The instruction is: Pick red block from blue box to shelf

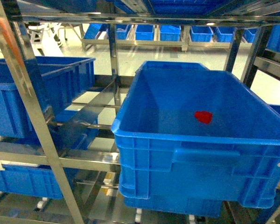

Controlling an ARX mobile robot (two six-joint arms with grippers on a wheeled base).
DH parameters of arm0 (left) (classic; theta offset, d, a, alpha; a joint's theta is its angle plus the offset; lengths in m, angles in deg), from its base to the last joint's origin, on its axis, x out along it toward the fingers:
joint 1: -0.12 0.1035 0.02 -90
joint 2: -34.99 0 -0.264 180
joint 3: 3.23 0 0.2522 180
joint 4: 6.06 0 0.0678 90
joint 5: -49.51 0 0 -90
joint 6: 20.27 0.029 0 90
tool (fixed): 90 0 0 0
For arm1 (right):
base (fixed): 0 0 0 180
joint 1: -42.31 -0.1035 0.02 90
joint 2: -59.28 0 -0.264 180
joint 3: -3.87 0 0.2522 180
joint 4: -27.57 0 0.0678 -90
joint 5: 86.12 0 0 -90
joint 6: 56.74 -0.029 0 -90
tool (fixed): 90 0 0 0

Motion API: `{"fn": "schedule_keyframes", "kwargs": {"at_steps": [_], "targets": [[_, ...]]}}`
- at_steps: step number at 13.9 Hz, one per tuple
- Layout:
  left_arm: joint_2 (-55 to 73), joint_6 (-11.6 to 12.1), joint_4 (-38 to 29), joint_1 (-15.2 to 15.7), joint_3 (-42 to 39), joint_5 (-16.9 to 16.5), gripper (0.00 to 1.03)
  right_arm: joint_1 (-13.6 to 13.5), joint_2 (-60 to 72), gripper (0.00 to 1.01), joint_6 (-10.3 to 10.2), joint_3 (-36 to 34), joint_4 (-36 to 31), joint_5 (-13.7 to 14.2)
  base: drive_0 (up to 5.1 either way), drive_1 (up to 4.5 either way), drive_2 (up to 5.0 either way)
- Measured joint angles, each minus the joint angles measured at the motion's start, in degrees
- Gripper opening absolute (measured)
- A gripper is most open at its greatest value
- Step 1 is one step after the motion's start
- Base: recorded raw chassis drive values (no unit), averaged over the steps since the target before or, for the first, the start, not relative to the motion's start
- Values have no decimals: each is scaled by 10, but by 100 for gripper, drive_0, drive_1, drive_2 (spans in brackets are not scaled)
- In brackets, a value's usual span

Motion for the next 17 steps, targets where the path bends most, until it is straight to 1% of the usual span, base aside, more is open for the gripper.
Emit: {"fn": "schedule_keyframes", "kwargs": {"at_steps": [4, 8, 13, 17], "targets": [[0, 0, 0, 0, 0, 0, 98, 0, -113, 2, 0, 0, 102, 0, 0, 0, 0], [0, 0, 0, 0, 0, 0, 98, 0, -195, 2, 0, -1, 182, 0, 0, 0, 0], [0, 0, 0, 0, 0, 0, 98, 0, -219, 2, 0, -1, 205, 0, 0, 0, 0], [0, 0, 0, 0, 0, 0, 98, 0, -272, 2, 0, -1, 259, 0, 0, 0, 0]]}}
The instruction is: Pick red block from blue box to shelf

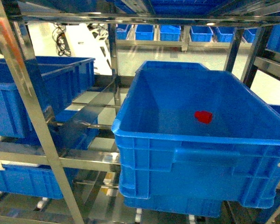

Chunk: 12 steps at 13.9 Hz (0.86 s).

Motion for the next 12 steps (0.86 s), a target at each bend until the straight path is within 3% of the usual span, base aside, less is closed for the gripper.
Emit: {"fn": "schedule_keyframes", "kwargs": {"at_steps": [3, 4, 7, 8, 11, 12], "targets": [[0, 0, 0, 0, 0, 0, 98, 0, -9, 2, 0, 0, 10, 0, 0, 0, 0], [0, 0, 0, 0, 0, 0, 98, 0, -90, 2, 0, 0, 122, 0, 0, 0, 0], [0, 0, 0, 0, 0, 0, 98, 0, -117, 2, 0, 0, 122, 0, 0, 0, 0], [0, 0, 0, 0, 0, 0, 98, 0, -117, 8, 0, 0, 123, 0, 0, 0, 0], [0, 0, 0, 0, 0, 0, 98, 0, -117, 48, 0, 0, 123, 0, 0, 0, 0], [0, 0, 0, 0, 0, 0, 98, 0, -117, 66, 0, 0, 123, 0, 0, 0, 0]]}}
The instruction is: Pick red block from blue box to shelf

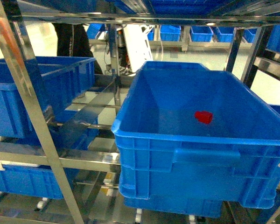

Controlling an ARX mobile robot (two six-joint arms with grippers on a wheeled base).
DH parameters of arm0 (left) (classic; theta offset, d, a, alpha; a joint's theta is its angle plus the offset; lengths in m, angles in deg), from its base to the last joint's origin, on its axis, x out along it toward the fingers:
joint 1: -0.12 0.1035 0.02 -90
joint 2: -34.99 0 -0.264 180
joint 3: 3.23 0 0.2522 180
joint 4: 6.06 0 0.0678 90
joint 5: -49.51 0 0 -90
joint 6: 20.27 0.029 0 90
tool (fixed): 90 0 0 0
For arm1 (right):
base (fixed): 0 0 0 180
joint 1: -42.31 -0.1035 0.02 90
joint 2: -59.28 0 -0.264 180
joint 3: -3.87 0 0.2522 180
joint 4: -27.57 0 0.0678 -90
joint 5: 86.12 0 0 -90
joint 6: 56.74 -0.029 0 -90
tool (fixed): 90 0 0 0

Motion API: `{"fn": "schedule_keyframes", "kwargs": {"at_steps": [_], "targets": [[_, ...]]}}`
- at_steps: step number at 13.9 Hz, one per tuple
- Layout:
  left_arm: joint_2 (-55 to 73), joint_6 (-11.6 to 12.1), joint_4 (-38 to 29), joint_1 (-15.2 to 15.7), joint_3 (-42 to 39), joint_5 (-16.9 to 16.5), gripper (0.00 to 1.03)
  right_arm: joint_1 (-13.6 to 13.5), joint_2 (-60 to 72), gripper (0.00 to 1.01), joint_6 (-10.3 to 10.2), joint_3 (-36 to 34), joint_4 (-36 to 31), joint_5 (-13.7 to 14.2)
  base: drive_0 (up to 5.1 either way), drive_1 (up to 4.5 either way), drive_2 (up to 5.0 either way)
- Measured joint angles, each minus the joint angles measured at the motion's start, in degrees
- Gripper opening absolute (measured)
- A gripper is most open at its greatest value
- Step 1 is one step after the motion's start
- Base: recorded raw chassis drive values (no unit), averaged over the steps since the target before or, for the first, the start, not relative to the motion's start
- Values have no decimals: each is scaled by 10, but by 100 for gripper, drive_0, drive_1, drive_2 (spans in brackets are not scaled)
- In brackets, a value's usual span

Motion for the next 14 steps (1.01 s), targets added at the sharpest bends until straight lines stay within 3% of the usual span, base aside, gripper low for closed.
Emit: {"fn": "schedule_keyframes", "kwargs": {"at_steps": [2, 14], "targets": [[0, 0, 0, 0, 0, 0, 98, 0, 0, 96, 0, 0, 0, 0, 0, 0, 0], [0, 0, 0, 0, 0, 0, 98, 0, 0, 98, -1, 0, 0, 0, 0, 0, 0]]}}
